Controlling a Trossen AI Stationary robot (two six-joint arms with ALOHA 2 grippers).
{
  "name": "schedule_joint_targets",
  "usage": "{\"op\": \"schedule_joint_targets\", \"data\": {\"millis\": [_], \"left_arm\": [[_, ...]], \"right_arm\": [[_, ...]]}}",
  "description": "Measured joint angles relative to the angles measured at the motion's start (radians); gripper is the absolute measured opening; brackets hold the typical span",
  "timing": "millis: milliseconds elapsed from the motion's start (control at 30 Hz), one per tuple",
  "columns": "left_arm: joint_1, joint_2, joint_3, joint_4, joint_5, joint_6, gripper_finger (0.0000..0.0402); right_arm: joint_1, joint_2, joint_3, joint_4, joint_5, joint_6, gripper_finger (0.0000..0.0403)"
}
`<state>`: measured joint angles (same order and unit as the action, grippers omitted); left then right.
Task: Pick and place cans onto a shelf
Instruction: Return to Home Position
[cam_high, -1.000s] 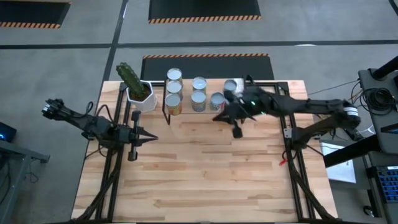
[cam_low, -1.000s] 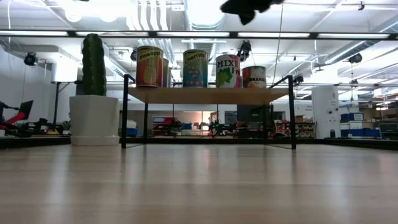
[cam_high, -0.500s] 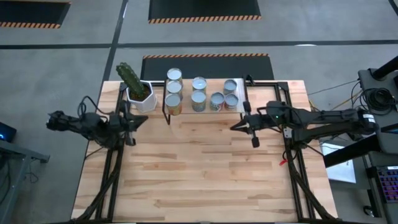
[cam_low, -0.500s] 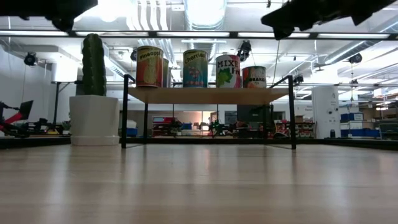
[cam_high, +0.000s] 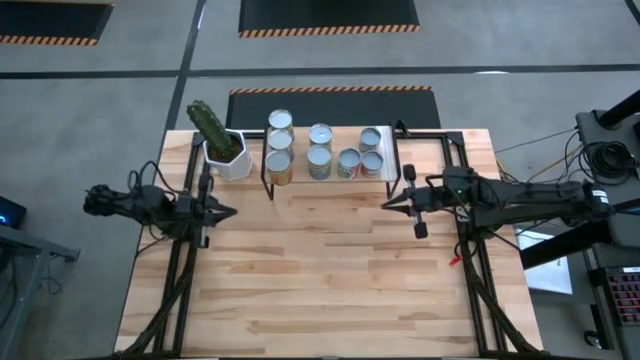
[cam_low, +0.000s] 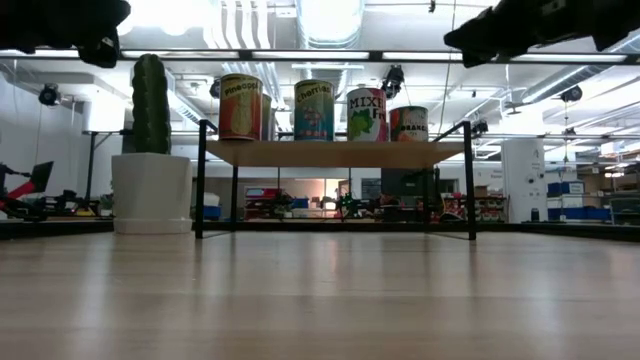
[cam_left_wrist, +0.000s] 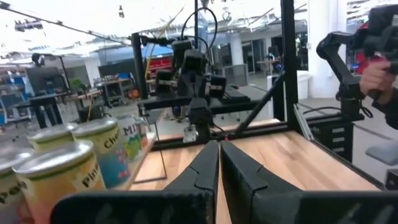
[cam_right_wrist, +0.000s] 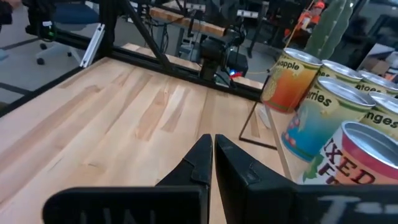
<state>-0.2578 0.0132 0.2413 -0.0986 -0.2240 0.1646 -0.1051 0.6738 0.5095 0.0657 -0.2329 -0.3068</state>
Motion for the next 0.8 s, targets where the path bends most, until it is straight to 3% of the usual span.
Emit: {"op": "schedule_joint_targets", "data": {"millis": [100, 167, 233, 433, 800], "left_arm": [[0.000, 0.004, -0.014, -0.002, 0.003, -0.016, 0.0000], [0.000, 0.005, -0.020, -0.005, 0.025, -0.027, 0.0000], [0.000, 0.005, -0.023, -0.004, 0.069, -0.035, 0.0000], [0.000, 0.006, -0.034, -0.035, 0.163, -0.055, 0.0000], [0.000, 0.005, -0.121, -0.001, 0.160, -0.035, 0.0000]], "right_arm": [[0.000, -0.046, -0.035, 0.032, 0.036, 0.001, 0.0009], [0.000, -0.072, -0.064, 0.096, 0.160, 0.030, 0.0009], [0.001, -0.091, -0.105, 0.138, 0.212, 0.030, 0.0009], [0.001, -0.147, -0.248, 0.283, 0.204, 0.024, 0.0009], [0.003, -0.338, -0.384, 0.359, 0.200, -0.025, 0.0009]]}}
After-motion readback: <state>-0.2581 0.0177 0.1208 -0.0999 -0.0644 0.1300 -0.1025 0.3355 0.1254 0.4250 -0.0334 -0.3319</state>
